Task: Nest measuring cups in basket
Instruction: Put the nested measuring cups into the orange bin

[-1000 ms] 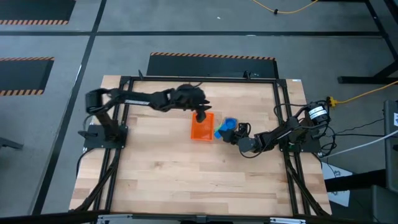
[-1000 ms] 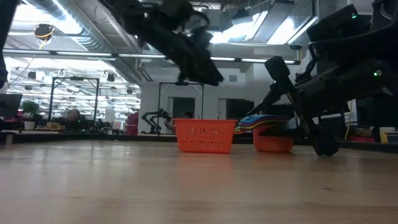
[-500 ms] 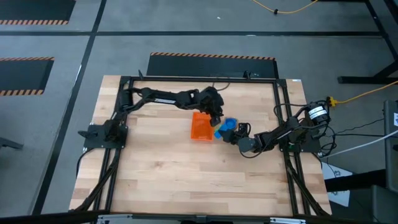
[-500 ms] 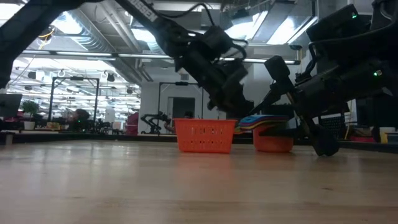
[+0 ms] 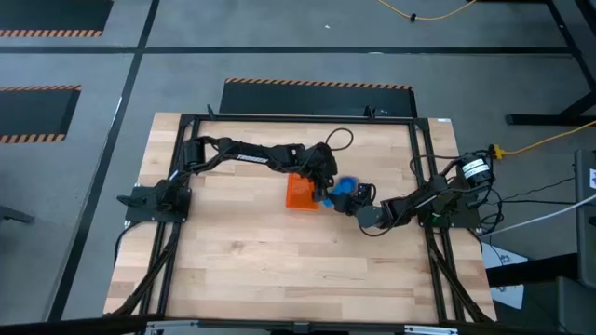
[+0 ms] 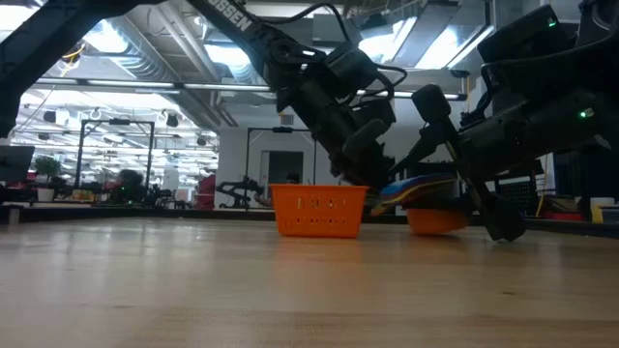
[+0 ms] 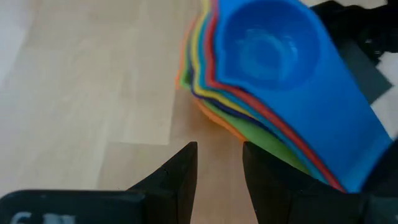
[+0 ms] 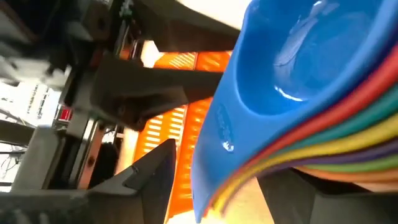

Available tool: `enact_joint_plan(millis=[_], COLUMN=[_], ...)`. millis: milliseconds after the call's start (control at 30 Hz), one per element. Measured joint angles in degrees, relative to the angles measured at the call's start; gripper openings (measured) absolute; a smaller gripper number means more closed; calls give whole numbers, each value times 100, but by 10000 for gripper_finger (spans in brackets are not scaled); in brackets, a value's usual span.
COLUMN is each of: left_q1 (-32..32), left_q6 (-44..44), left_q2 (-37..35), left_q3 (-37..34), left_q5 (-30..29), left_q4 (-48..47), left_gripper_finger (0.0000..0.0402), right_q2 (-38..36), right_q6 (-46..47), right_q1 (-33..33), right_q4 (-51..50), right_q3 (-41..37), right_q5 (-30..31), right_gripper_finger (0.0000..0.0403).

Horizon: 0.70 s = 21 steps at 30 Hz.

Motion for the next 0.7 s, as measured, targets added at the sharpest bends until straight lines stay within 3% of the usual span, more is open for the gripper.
enact_joint_plan(millis=[467, 700], left_q1=[-226, -243], left_q6=[5, 0], left_q2=[0, 0], left_q3=[2, 2], left_q5=[28, 28], left_q4=[13, 15], left_gripper_finger=[121, 121], right_q2=[0, 0], right_q6=[-10, -17], right_q1=[-3, -4], right_q4=[1, -8], right_q3=[0, -2], right_q5=[10, 10], right_gripper_finger=[215, 174])
